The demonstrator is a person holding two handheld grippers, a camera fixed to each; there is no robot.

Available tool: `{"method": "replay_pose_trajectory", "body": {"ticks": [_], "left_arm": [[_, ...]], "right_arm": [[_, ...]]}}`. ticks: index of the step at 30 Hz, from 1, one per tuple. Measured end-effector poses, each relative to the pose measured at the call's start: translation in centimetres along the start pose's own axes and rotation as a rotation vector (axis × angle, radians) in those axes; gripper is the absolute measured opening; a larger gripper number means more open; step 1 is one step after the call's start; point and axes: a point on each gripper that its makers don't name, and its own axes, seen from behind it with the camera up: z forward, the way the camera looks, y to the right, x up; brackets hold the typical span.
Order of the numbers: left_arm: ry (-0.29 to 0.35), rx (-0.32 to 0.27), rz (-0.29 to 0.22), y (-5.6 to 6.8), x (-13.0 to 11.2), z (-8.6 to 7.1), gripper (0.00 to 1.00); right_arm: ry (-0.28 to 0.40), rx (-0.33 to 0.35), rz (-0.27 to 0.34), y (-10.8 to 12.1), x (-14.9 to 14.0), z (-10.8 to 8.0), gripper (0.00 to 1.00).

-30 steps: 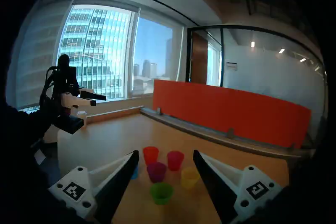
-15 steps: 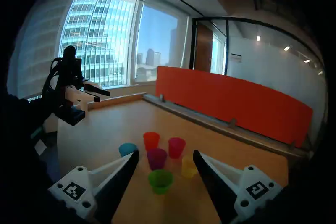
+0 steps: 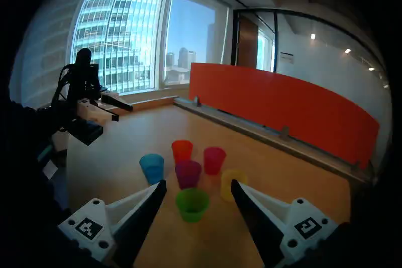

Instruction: Pour water

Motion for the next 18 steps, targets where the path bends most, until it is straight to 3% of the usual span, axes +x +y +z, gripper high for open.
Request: {"method": "replay_pose_trajectory", "body": {"ticks": [18], "left_arm": [[-0.157, -0.033, 0.021, 0.7, -7.6, 2.5, 0.89]], "right_arm": [[-0.107, 0.022, -0.016, -0.2, -5.6, 3.1, 1.00]]}}
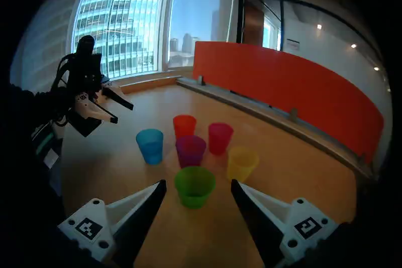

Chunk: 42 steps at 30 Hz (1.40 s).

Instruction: Pour water

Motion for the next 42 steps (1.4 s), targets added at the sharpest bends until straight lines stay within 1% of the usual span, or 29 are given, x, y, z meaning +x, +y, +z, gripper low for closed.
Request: {"method": "replay_pose_trajectory", "body": {"ticks": [11, 17, 23, 29, 38, 42], "left_arm": [[-0.077, 0.005, 0.008, -0.3, -2.9, 1.7, 0.89], [-0.121, -0.010, 0.012, -0.2, -4.0, 2.5, 0.89], [-0.153, -0.009, 0.016, -0.7, -4.6, 3.4, 0.89], [-0.188, -0.026, 0.002, -0.7, -5.1, 4.4, 0.89], [-0.226, -0.062, 0.002, -0.4, -5.6, 5.8, 0.89], [-0.242, -0.076, 0.001, 0.0, -5.8, 6.5, 0.89]], "right_arm": [[-0.058, 0.007, 0.004, -0.2, -2.8, 1.9, 1.00], [-0.085, 0.019, 0.014, -0.3, -3.9, 3.1, 1.00], [-0.111, 0.030, 0.017, -0.3, -4.8, 4.1, 1.00], [-0.132, 0.041, 0.024, -0.3, -5.4, 5.1, 1.00], [-0.171, 0.071, 0.030, -0.7, -6.5, 6.7, 1.00], [-0.177, 0.080, 0.033, -0.9, -6.6, 7.4, 1.00]]}}
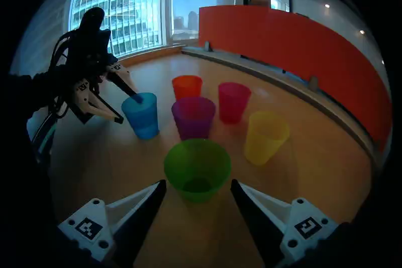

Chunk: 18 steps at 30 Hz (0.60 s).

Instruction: Pour water

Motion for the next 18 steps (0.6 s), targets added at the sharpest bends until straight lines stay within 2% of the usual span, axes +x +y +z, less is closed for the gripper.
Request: {"method": "replay_pose_trajectory", "body": {"ticks": [9, 18], "left_arm": [[-0.018, -0.013, 0.004, 0.1, 0.3, 1.3, 0.89], [-0.018, -0.028, -0.015, 0.2, 1.1, 2.3, 0.89]], "right_arm": [[-0.013, 0.008, -0.002, 0.0, 0.2, 1.1, 1.00], [-0.010, 0.015, 0.002, 0.1, 0.6, 1.9, 1.00]]}}
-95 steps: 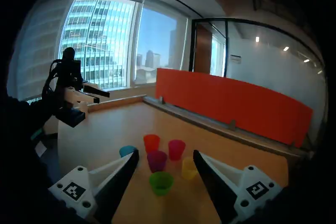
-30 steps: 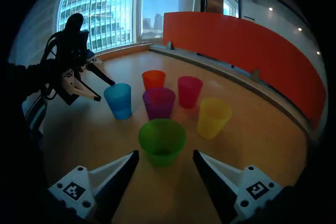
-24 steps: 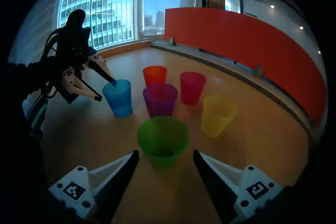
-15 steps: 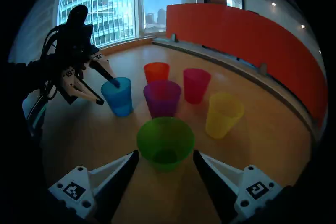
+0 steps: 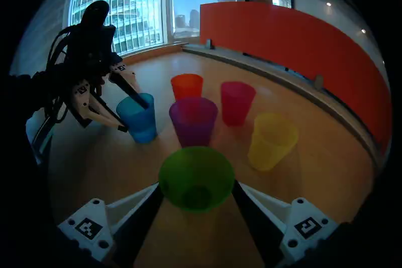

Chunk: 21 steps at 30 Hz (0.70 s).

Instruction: Pour water

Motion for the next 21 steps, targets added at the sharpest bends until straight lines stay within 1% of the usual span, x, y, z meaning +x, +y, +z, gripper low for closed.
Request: {"method": "replay_pose_trajectory", "body": {"ticks": [5, 11, 21], "left_arm": [[0.007, -0.005, -0.003, 0.01, 0.29, 0.22, 0.89], [0.013, 0.000, 0.012, 0.03, 0.50, 0.38, 0.89], [0.022, 0.005, 0.002, 0.01, 0.62, 0.44, 0.88]], "right_arm": [[0.005, 0.005, 0.000, -0.10, 0.26, 0.28, 1.00], [0.009, 0.007, -0.003, -0.03, 0.58, 0.44, 1.00], [0.007, 0.005, -0.014, -0.17, 0.78, 0.44, 1.00]]}}
